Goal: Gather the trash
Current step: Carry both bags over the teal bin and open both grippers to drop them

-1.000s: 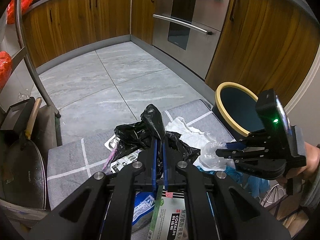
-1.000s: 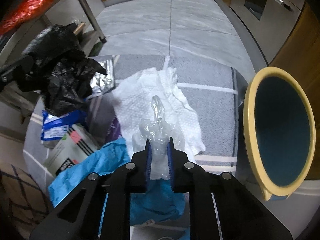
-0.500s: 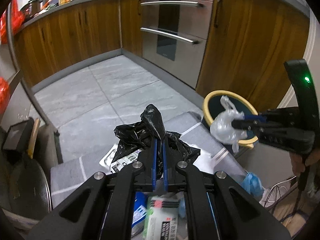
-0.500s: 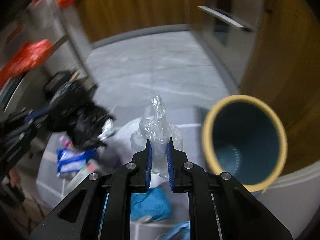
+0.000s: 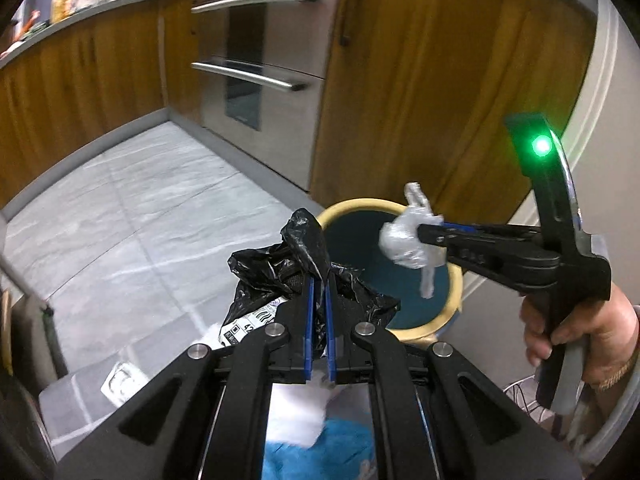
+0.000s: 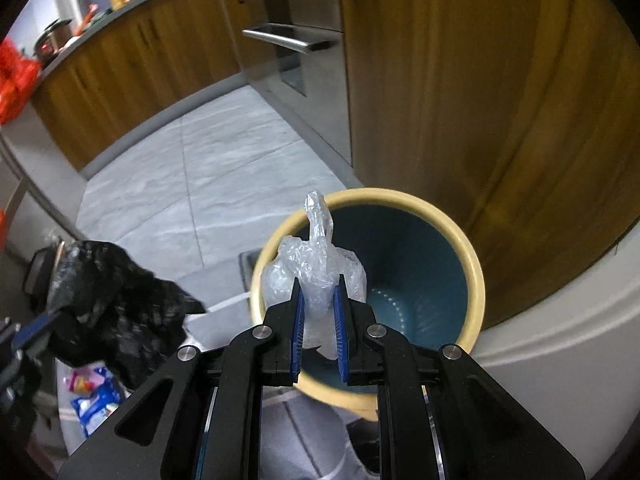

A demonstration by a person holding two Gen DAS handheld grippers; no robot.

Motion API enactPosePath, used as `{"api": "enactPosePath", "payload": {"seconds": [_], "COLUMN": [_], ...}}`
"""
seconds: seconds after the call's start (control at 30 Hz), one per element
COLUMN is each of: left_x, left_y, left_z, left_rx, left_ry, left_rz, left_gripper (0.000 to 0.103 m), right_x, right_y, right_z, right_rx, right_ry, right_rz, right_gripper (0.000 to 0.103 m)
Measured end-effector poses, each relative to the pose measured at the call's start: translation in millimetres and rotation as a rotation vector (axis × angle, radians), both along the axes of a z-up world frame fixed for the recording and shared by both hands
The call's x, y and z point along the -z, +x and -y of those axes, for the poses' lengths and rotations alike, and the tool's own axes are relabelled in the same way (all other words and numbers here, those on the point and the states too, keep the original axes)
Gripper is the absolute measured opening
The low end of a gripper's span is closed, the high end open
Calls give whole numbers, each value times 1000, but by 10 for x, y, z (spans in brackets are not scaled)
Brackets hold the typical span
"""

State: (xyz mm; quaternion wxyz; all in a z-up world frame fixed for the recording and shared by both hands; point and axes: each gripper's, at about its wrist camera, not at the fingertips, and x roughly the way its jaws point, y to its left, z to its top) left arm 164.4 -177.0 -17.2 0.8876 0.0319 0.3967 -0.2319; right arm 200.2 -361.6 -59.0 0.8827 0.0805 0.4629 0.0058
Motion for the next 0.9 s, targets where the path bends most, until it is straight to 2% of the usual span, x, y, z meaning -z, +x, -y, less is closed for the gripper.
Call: {"api": "enactPosePath", "payload": {"seconds": [0.27,0.4,0.5,0.8,0.9], "left_x": [280,348,419,633,628], "left_y": [275,392,428,508,507], "left_z": [573,715,817,995,979], "left_rx": [93,97,112,132,118], "left_ry": [66,55,87,115,114], "left_rz": [-45,-62,-61,-76,-73], "left_gripper": [5,5,5,5,9], "right_x": [213,334,436,484,479], "right_y": [209,285,324,407,405], "right_z": [259,359,458,520,505], "right_rx": [76,106,118,116,100], "right_ry": [3,-18,-10,13,14], "right_rz": [-18,-16,-31,-40,-37], "right_gripper": [15,15,15,17,23]}}
